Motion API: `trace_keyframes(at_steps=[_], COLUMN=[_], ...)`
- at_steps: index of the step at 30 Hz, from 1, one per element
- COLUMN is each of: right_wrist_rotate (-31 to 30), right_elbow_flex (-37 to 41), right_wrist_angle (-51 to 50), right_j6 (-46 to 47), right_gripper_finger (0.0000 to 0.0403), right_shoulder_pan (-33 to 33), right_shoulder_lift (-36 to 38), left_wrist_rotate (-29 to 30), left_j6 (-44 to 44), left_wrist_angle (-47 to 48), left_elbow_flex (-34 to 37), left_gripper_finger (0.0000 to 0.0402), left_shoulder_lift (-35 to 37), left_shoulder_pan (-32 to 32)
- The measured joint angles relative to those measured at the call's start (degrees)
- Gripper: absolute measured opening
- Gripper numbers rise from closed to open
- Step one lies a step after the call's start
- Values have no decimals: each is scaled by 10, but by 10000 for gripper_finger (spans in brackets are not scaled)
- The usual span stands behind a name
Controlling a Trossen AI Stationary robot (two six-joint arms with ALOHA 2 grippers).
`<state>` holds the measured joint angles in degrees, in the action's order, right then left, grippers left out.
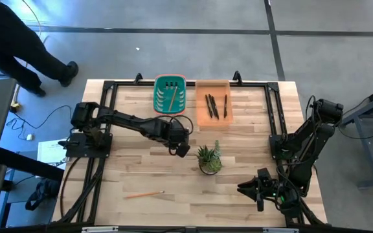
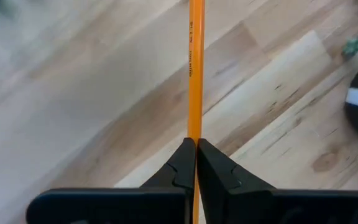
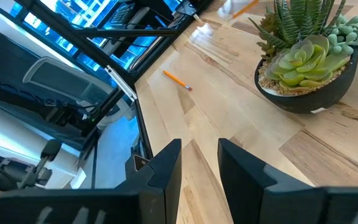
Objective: Sort pens & pencils
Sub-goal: Put the top pencil into the green bin
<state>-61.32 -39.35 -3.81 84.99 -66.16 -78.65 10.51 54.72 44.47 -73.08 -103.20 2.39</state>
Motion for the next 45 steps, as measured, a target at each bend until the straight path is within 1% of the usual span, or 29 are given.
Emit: trace_keyframes(at_steps=[5,18,23,26,38,45], right_wrist_rotate=[0,0,0,0,0,0], right_elbow_flex=[0,0,0,0,0,0], right_wrist_angle=[0,0,0,1,2,2], right_j6=[0,-1,-2,-2,-5,-5], right_gripper_finger=[96,96,96,96,96,96], right_shoulder_pan=[0,0,0,0,0,0], right_shoulder_lift=[0,0,0,0,0,0], left_wrist_rotate=[10,58,71,72,72,51], left_j6=[-19,-53,-57,-61,-79,-110], left_wrist_angle=[31,129,160,163,164,151], left_elbow_flex=[-32,-109,-132,-136,-136,-136], left_gripper_finger=[0,0,0,0,0,0], left_shoulder_lift=[0,0,0,7,49,62], left_shoulder_pan=[7,18,36,48,129,189])
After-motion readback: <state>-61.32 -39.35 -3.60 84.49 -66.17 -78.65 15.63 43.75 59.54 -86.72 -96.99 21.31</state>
